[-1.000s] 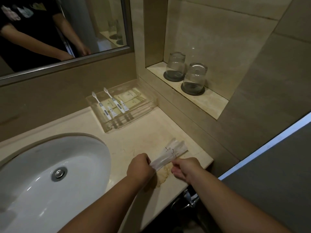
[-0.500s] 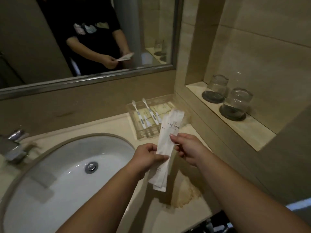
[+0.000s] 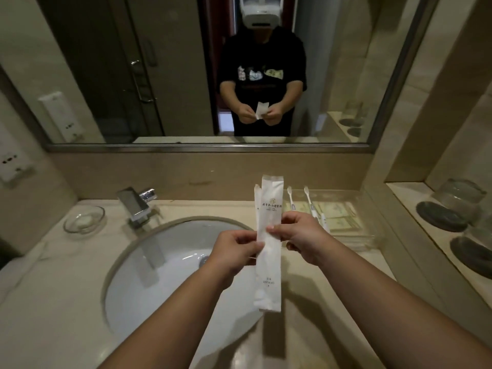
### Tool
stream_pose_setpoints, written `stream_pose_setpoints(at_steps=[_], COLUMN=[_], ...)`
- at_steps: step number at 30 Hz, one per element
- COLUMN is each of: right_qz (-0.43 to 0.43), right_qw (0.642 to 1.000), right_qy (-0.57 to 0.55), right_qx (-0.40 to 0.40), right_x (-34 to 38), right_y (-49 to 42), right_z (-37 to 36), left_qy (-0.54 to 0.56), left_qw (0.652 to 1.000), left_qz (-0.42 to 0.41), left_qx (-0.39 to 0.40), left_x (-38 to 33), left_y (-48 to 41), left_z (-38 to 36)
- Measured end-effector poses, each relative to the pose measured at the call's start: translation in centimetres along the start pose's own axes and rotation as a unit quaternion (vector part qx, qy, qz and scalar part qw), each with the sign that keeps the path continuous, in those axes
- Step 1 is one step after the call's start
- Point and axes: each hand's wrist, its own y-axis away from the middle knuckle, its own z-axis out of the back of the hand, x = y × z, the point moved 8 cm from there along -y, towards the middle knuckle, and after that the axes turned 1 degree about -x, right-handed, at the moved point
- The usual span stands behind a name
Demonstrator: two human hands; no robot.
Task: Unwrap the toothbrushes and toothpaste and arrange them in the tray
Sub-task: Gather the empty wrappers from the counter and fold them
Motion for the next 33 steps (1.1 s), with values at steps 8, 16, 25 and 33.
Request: stream_pose_setpoints(at_steps=[8, 16, 25, 33], right_qz=[-0.034, -0.005, 0.169, 0.267], right_qw=[0.998, 0.996, 0.983, 0.952], right_qy=[-0.02, -0.044, 0.063, 0.111], right_qx=[0.051, 0.08, -0.022, -0.1], right_x=[0.2, 1.2, 3.3, 4.1], right_y=[0.1, 1.0, 2.6, 2.7], right_z=[-1.6, -1.8, -1.4, -1.0], left_qy=[0.024, 0.088, 0.159, 0.097], left_qw=[0.998, 0.996, 0.987, 0.995], left_qz=[0.004, 0.01, 0.033, 0.027], left_qx=[-0.053, -0.007, -0.01, -0.021], left_x=[-0.4, -0.6, -0.3, -0.4], left_y=[-0.1, -0.2, 0.5, 1.9], left_z=[1.6, 1.1, 1.0, 1.4])
